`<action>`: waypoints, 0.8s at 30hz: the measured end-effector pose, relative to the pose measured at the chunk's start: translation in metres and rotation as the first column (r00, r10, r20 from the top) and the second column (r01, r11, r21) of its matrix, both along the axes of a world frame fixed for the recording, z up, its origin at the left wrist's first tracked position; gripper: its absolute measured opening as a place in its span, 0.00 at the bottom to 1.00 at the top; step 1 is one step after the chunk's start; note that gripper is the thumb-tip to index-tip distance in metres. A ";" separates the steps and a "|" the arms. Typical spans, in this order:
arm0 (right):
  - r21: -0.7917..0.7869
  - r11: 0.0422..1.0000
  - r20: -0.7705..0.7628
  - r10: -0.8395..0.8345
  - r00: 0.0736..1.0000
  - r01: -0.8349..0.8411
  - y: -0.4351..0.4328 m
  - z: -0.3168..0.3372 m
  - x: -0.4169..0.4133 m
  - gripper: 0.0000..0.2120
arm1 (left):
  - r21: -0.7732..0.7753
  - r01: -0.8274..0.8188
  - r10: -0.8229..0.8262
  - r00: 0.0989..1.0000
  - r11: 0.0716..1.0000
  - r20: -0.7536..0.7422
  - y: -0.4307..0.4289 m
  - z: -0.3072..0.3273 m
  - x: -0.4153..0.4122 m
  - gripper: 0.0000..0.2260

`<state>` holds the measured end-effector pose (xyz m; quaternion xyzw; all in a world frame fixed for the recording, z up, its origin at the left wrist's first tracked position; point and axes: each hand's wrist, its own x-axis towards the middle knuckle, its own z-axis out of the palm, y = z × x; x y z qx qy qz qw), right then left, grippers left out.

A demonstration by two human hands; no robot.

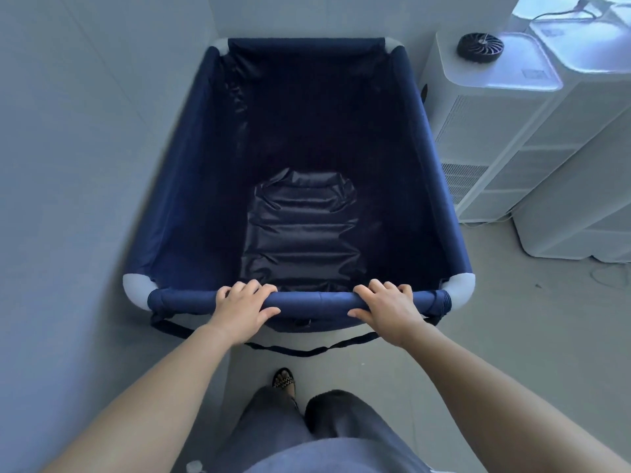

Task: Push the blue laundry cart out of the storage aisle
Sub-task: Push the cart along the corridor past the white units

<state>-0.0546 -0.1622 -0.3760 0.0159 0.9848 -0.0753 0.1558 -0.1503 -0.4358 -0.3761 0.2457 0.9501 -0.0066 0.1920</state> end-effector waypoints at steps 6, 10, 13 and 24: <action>-0.007 1.000 -0.037 -0.006 0.999 0.006 0.000 -0.002 -0.002 0.21 | 0.022 -0.005 0.006 0.999 1.000 -0.035 -0.001 -0.003 -0.002 0.19; -0.014 1.000 -0.050 -0.010 0.999 0.009 0.000 -0.003 0.000 0.20 | 0.039 -0.006 0.008 0.999 0.999 -0.042 -0.002 -0.003 0.000 0.18; -0.015 1.000 -0.043 -0.014 0.999 0.013 0.000 -0.004 0.000 0.20 | 0.047 0.001 0.002 0.999 0.999 -0.052 -0.002 -0.004 0.001 0.18; 0.020 1.000 -0.065 0.017 0.998 -0.015 0.002 -0.005 -0.001 0.21 | 0.061 0.012 -0.007 0.997 0.998 -0.081 -0.002 -0.004 0.002 0.18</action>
